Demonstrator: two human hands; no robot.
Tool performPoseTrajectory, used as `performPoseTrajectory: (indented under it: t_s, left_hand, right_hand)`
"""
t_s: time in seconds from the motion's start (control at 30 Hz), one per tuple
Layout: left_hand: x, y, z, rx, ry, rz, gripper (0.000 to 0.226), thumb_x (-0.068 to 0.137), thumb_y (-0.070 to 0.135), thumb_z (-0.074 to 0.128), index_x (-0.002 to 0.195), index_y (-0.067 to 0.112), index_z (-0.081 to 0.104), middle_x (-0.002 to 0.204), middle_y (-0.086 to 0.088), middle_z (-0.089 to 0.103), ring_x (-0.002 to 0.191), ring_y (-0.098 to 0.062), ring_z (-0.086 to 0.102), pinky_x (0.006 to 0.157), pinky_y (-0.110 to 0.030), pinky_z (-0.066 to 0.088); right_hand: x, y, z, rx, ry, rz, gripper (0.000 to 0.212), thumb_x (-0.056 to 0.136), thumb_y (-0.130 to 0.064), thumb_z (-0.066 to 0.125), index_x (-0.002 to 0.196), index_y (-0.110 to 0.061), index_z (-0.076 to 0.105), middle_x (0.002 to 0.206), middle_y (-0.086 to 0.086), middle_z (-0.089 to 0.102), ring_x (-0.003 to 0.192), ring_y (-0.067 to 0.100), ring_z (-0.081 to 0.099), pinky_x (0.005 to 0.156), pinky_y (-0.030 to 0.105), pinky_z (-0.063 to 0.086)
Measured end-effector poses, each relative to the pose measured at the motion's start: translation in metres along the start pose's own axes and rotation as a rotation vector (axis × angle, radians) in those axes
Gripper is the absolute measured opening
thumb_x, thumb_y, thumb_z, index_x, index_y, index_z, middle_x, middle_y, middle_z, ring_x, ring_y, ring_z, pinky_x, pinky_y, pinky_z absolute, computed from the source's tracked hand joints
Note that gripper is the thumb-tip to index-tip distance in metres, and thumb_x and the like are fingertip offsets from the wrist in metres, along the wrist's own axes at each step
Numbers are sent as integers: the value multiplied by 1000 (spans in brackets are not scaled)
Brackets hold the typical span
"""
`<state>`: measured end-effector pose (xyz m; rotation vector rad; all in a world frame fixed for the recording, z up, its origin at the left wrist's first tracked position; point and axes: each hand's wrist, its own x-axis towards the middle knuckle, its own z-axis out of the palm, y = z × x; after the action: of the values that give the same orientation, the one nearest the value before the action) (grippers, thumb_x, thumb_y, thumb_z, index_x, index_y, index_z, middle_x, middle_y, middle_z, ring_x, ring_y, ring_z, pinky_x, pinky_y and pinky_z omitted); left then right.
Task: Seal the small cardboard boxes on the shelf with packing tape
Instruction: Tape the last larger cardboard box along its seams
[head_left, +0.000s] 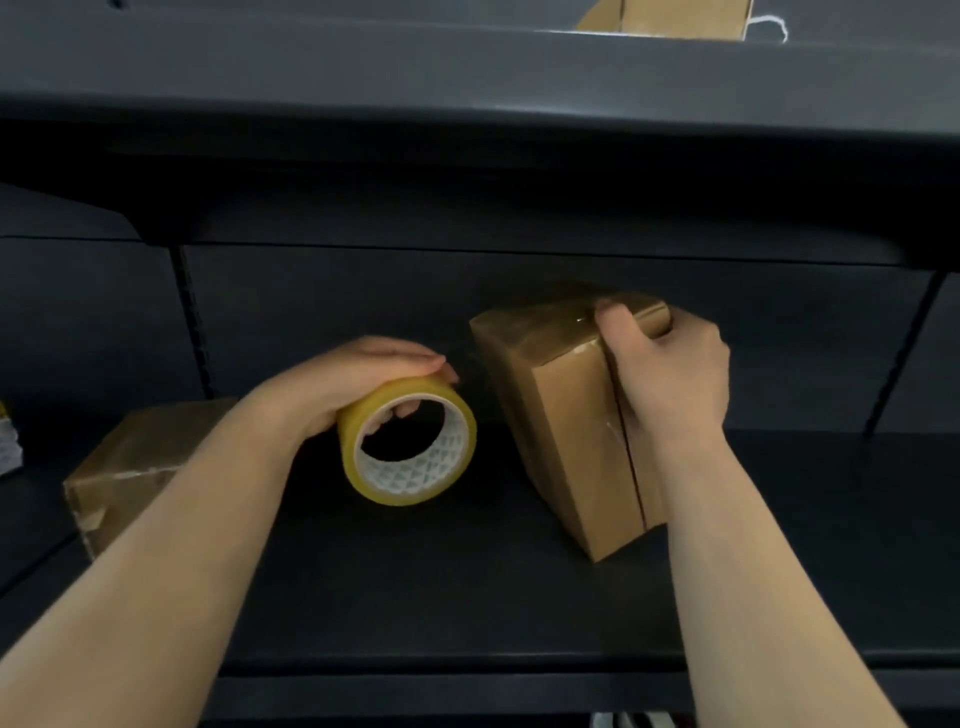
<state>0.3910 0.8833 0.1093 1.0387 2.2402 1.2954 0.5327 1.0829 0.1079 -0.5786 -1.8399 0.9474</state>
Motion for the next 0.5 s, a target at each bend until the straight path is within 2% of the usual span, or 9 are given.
performPoseTrajectory:
  t_s: [0.07,0.17,0.3,0.37,0.4,0.43,0.5]
  left_hand:
    - [0,5,-6,25,-47,-20,32,70,52,63,87,29,76,56,2,58,47,-7,50,35,-16,35]
    - [5,14,-3,101,-42,-63,19,80,42,65,83,26,76,49,4,57,40,-4,50,33,-14,35]
    - [14,26,14,170,-7,-77,32,86,36,61,92,7,71,49,2,58,39,-7,51,36,-15,38]
    - [15,30,18,187,4,-67,31,87,34,60,93,5,70,59,-2,62,46,-9,54,47,-20,43]
    - [15,32,18,203,12,-66,28,86,34,61,91,7,71,59,0,63,47,-8,55,50,-22,43]
    - [14,33,17,226,18,-67,26,87,34,60,88,10,71,55,4,63,45,-5,55,52,-23,43]
    - [11,33,16,256,12,-59,22,87,34,59,82,15,69,47,11,60,41,-1,54,52,-23,41]
  right_hand:
    - [-4,0,3,64,4,29,37,65,-60,52,61,-24,56,66,-2,63,68,19,60,62,31,45]
    - [-8,0,8,130,-16,84,35,72,-59,54,65,-24,58,69,-4,63,69,14,59,59,28,40]
    - [-11,7,8,245,-98,221,38,77,-62,54,75,-25,58,78,-7,59,74,9,54,56,24,32]
    - [-10,8,6,239,-139,227,46,77,-64,52,91,-22,61,92,-6,61,85,11,55,62,22,35]
    - [-10,7,5,190,-156,209,57,78,-65,51,109,-19,59,106,-4,61,97,16,56,69,24,39]
    - [-9,5,4,103,-147,155,68,78,-66,49,126,-17,50,120,0,57,108,21,54,77,27,40]
    - [-11,-4,0,-73,-61,-61,78,77,-70,47,136,-20,36,132,4,50,117,24,49,81,33,41]
